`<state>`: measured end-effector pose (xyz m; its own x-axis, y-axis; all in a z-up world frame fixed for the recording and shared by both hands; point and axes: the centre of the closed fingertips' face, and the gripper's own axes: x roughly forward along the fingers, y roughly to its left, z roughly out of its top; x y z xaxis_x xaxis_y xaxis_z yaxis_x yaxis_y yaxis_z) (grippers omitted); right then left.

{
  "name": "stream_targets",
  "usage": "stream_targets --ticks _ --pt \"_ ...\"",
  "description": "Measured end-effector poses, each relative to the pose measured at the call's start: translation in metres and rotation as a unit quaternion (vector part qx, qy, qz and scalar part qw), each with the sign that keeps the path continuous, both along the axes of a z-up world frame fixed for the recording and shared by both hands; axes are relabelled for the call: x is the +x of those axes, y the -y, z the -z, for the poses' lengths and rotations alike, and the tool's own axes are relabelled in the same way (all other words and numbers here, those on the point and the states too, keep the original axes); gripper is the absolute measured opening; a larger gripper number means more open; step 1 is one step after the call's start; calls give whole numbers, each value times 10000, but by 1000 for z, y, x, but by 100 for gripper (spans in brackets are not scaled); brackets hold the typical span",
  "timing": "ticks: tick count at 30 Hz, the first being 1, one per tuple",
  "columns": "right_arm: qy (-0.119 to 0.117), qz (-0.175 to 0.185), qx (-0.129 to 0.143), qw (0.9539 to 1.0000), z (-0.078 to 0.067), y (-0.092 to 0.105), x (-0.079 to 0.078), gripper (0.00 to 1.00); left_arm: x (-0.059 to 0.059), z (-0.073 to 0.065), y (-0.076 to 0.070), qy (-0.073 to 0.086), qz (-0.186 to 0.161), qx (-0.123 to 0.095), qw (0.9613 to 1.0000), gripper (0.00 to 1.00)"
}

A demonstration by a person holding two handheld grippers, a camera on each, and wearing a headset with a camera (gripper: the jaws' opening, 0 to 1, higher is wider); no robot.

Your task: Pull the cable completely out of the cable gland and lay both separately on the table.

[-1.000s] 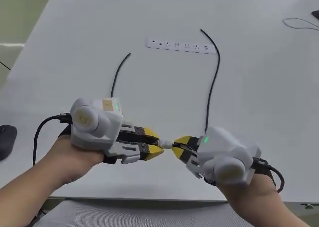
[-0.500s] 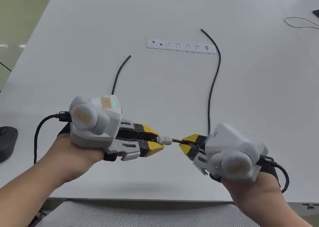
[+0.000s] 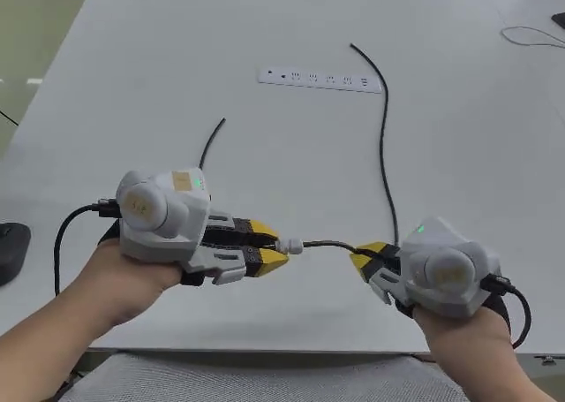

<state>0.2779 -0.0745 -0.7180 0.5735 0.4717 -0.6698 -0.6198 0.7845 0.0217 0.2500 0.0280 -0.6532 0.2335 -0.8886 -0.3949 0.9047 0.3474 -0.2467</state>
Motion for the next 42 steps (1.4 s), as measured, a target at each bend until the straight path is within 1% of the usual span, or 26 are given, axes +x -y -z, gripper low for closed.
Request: stream_targets --ticks 1,2,3,4,5,8,10,13,14,15,17,19,24,26,27,28,29,30,31,32,34,36,37,38,39,42 --pt "-110 140 93 9998 4 3 -1 0 -1 0 1 -4 15 -1 10000 15" --pt "-246 388 252 9986 8 6 -2 0 -2 0 2 -4 25 0 10000 15" --pt "-307 471 320 9979 10 7 -2 0 -3 0 3 -7 35 2 10000 15" --pt "-482 597 545 9956 12 6 -5 0 -4 0 4 -15 47 -1 10000 15" --pt "-507 708 645 9941 14 6 -5 0 -5 1 5 -26 58 5 10000 15" --pt "-467 604 505 9958 16 4 -7 0 -6 3 6 -27 88 41 9999 15" --pt "-303 450 347 9979 14 4 -8 0 -5 3 5 -41 73 65 9999 15" --pt "-379 470 402 9974 13 3 -10 1 -5 4 2 -63 56 119 9999 15" --pt "-328 491 491 9970 11 3 -9 2 -4 4 0 -89 31 112 9999 15" --pt "-315 366 502 9976 9 0 -12 2 -3 2 -2 -137 -12 65 9999 15" --pt "-97 193 356 9991 4 0 -12 2 -3 2 -4 -88 -6 90 9999 15" --pt "-154 202 363 9990 1 1 -15 3 -3 2 -6 -69 -21 106 9999 15" --pt "-49 102 302 9995 -13 1 -18 8 -2 0 -8 -85 -75 40 9999 15" --pt "44 -73 153 9998 -21 -3 -20 9 -3 -1 -9 -108 -92 15 9999 15" --pt "172 -243 80 9995 -28 -8 -20 12 -3 -1 -9 -103 -89 13 9999 15" --pt "225 -308 34 9993 -30 -10 -20 14 -4 -1 -9 -103 -84 14 9999 15" --pt "340 -475 -169 9981 -35 -14 -20 15 -4 -1 -9 -108 -72 19 9999 15" --pt "484 -696 -363 9957 -40 -21 -21 16 -5 0 -10 -120 -60 27 9999 15" --pt "564 -837 -445 9939 -43 -27 -22 17 -5 0 -10 -110 -49 35 9999 15" --pt "699 -1037 -567 9905 -47 -36 -23 18 -5 0 -11 -99 -26 53 9999 15" --pt "790 -1202 -714 9870 -50 -46 -25 20 -6 1 -12 -148 -7 73 9999 15" --pt "939 -1585 -851 9792 -53 -62 -29 19 -6 0 -14 -113 -3 89 9999 15" --pt "1040 -1762 -1001 9737 -53 -69 -30 19 -6 0 -15 -128 -9 68 9999 15" --pt "1069 -1845 -1080 9710 -53 -72 -30 19 -6 0 -15 -136 -11 62 9999 15" --pt "1103 -1899 -1106 9693 -53 -76 -30 19 -6 0 -16 -147 -6 53 9999 15" --pt "1078 -1903 -1009 9706 -53 -86 -28 18 -8 2 -18 -150 39 96 9998 15"
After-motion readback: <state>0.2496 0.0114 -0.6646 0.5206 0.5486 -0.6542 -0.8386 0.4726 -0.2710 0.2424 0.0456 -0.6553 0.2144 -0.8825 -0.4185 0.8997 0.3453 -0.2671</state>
